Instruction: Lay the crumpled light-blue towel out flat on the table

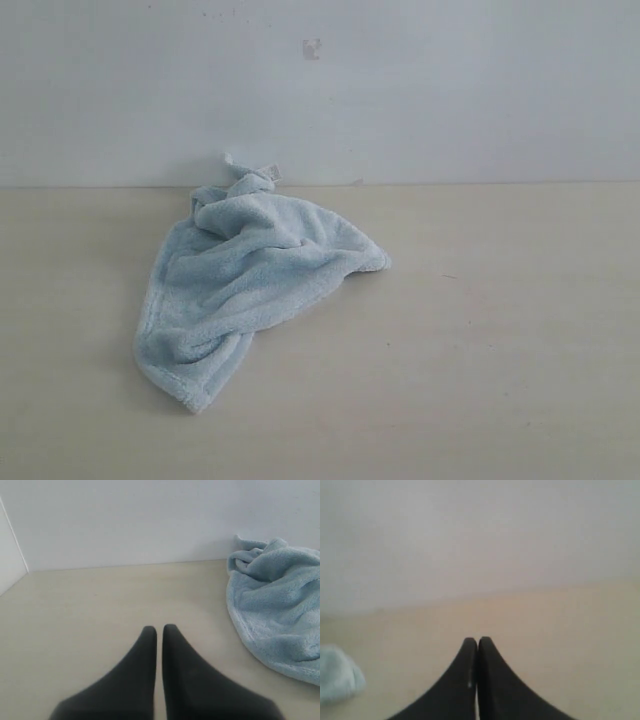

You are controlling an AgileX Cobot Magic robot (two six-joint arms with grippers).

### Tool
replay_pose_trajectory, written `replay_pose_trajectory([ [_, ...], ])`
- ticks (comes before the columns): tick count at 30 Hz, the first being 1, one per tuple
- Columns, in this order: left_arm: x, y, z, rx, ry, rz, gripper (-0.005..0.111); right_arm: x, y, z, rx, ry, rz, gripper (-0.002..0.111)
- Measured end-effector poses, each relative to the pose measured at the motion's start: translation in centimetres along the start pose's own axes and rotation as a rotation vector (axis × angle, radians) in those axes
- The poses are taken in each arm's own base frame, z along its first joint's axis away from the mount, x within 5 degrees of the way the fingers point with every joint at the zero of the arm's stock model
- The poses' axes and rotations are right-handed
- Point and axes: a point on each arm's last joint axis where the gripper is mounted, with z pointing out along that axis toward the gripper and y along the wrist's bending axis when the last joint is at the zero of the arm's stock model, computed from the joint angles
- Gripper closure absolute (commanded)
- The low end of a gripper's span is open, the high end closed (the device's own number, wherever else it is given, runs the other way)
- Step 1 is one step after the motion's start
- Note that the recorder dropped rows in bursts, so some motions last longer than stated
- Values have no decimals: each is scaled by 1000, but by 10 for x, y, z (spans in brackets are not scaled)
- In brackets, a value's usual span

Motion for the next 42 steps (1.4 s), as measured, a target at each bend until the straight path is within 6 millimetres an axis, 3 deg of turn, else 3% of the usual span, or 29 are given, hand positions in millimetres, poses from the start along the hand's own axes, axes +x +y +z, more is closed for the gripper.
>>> replay_pose_trajectory([
  [2,0,0,0,0,0,0,103,36,5,35,21,260,-20,108],
  [3,0,0,0,0,0,0,103,43,13,46,16,343,-65,108],
  [6,0,0,0,0,-2,0,103,60,60,70,-53,605,-363,108],
  [7,0,0,0,0,-2,0,103,62,87,75,-128,665,-500,108],
  [10,0,0,0,0,-2,0,103,71,149,71,-316,813,-702,108],
  [13,0,0,0,0,-2,0,103,89,197,58,-498,880,-828,108],
  [16,-1,0,0,5,-16,-37,103,109,221,49,-593,923,-871,108],
  [21,-10,-6,-1,100,-77,-745,103,140,231,50,-668,1041,-858,108],
  [24,-11,-7,-1,125,-81,-910,103,142,235,50,-702,1079,-850,108],
  [28,-12,-6,-1,115,-94,-877,103,126,244,47,-731,1073,-807,108],
  [31,-23,3,-3,74,-266,-831,103,112,244,45,-734,1045,-811,108],
  [34,-48,23,-17,22,-654,-909,103,102,232,55,-658,1010,-822,108],
  [36,-67,34,-30,26,-858,-1062,103,96,220,69,-561,987,-776,108],
  [39,-102,36,-32,88,-880,-1136,103,86,199,89,-433,950,-660,108],
  [40,-114,33,-30,108,-851,-1099,103,83,193,94,-397,946,-617,108],
  [42,-145,23,-18,144,-772,-852,103,80,182,101,-344,951,-556,108],
])
